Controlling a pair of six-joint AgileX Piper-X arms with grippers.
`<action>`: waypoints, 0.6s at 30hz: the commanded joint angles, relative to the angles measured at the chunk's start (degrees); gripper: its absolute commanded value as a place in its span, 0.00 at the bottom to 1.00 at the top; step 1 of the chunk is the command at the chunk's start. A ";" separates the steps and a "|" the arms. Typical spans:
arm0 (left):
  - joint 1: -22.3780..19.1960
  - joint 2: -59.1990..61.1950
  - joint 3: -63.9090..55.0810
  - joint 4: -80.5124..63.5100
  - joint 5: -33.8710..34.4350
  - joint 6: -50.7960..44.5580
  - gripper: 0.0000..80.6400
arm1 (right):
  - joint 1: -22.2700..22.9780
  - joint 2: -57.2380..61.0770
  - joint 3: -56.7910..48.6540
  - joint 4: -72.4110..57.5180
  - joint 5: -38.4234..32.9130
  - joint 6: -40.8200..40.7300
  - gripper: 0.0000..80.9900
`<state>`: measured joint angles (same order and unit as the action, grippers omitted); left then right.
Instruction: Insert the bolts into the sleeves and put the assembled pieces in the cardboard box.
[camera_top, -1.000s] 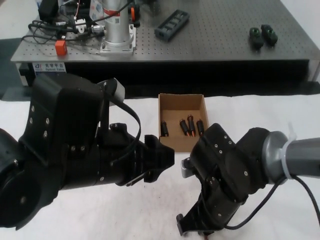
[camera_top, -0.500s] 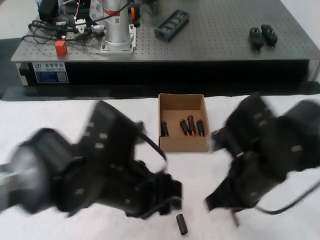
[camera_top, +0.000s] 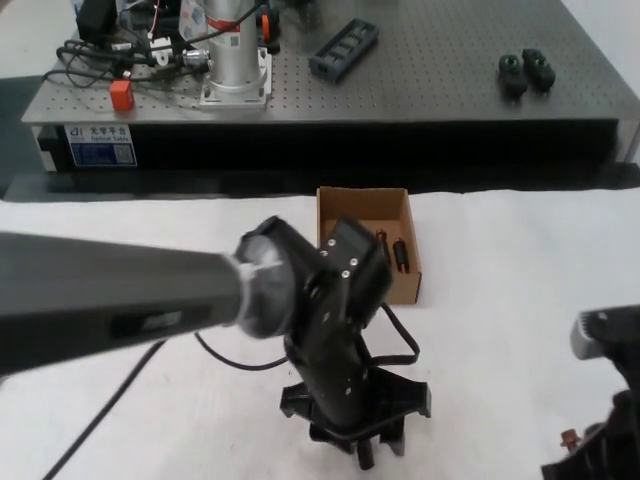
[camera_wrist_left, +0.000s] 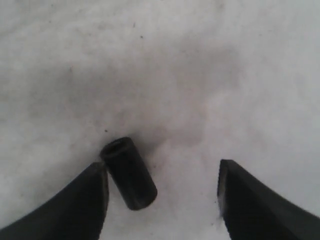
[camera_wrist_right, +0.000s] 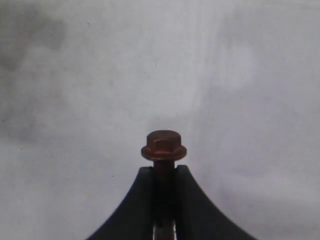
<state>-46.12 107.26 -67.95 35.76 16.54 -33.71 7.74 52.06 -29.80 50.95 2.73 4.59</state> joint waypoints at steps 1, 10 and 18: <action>-0.08 2.95 -3.53 6.65 -1.37 -0.78 0.53 | -0.99 -7.56 1.09 2.63 -1.67 -0.29 0.02; -0.08 3.76 -3.73 7.64 -5.58 -0.99 0.24 | -0.99 -10.27 1.09 4.64 -3.83 0.96 0.02; -0.08 2.64 -3.73 4.05 -3.73 -0.11 0.00 | -0.89 -10.71 1.09 4.85 -3.83 0.96 0.02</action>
<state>-46.23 110.60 -71.25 41.22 12.81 -33.78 6.96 41.94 -28.55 55.66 -0.70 5.27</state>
